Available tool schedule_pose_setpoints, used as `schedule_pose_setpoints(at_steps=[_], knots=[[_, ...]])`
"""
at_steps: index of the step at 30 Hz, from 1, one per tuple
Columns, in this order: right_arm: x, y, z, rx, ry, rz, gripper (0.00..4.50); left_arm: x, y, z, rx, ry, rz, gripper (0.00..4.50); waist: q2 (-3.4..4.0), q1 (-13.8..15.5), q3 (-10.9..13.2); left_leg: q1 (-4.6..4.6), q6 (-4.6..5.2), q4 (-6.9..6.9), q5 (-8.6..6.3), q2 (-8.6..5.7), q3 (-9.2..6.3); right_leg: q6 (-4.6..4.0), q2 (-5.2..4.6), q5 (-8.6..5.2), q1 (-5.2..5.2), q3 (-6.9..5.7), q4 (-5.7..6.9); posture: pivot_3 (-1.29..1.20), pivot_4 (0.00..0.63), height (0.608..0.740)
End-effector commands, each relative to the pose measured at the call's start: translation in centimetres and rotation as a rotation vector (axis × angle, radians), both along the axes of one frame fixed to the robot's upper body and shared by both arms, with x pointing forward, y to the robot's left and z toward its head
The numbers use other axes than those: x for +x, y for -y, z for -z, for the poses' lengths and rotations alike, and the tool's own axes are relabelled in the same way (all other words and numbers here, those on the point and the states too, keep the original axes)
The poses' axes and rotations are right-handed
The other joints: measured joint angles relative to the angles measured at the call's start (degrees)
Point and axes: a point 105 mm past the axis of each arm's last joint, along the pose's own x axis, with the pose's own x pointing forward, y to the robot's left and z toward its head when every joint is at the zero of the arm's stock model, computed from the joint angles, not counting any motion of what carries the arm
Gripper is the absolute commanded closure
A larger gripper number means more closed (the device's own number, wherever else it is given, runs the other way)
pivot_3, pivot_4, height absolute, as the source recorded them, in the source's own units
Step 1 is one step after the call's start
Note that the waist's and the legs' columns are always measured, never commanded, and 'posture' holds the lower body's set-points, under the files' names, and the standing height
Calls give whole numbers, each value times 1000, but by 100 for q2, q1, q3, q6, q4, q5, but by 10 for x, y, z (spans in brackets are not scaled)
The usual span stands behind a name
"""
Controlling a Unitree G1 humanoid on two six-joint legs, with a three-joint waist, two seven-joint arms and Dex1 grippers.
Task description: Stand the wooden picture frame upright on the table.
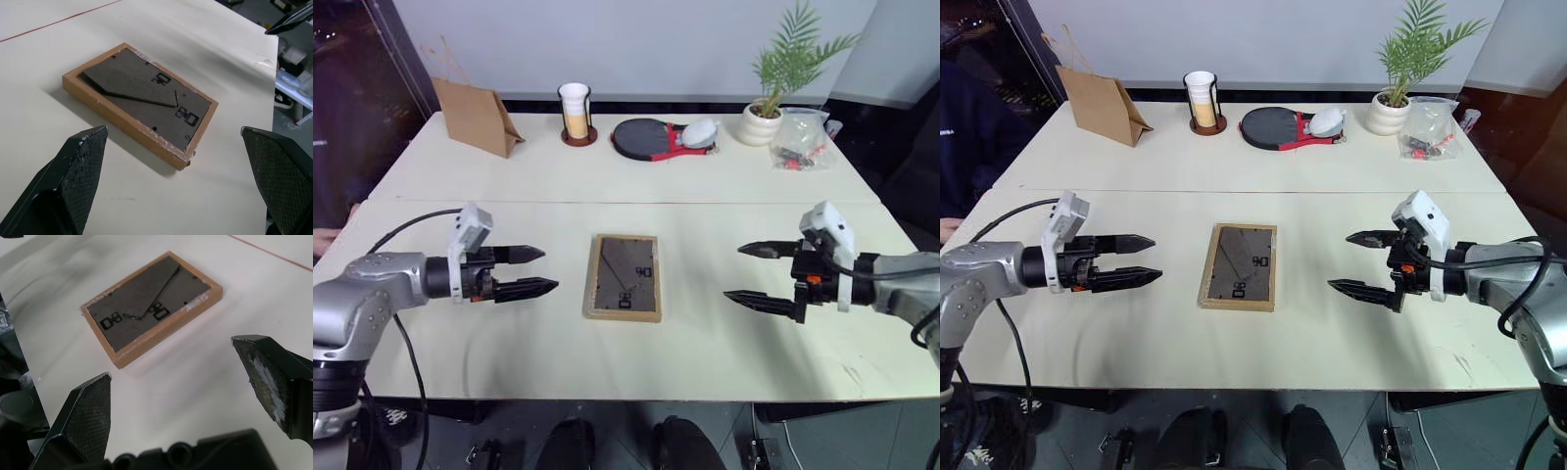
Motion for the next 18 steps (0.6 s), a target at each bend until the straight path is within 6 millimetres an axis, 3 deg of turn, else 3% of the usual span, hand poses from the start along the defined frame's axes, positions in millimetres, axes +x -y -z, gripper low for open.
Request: schedule_pose_setpoints(at_steps=[1,8,18], knots=[[1,-2,-6,-13,33,-17,45,1,-5,-14,8,69,-10,0,0,2,0,0,0,0,0,0,0,0,0,0,0,0,0,0,150,740],[4,-4,-6,-11,32,-22,45,2,-6,-23,-6,74,-22,0,0,1,0,-1,0,1,0,0,0,0,0,0,0,0,0,0,150,740],[7,-5,-4,-12,27,-27,45,0,-4,-18,27,63,-14,0,0,3,0,-1,0,0,0,0,0,0,-1,0,0,0,0,0,150,740]])
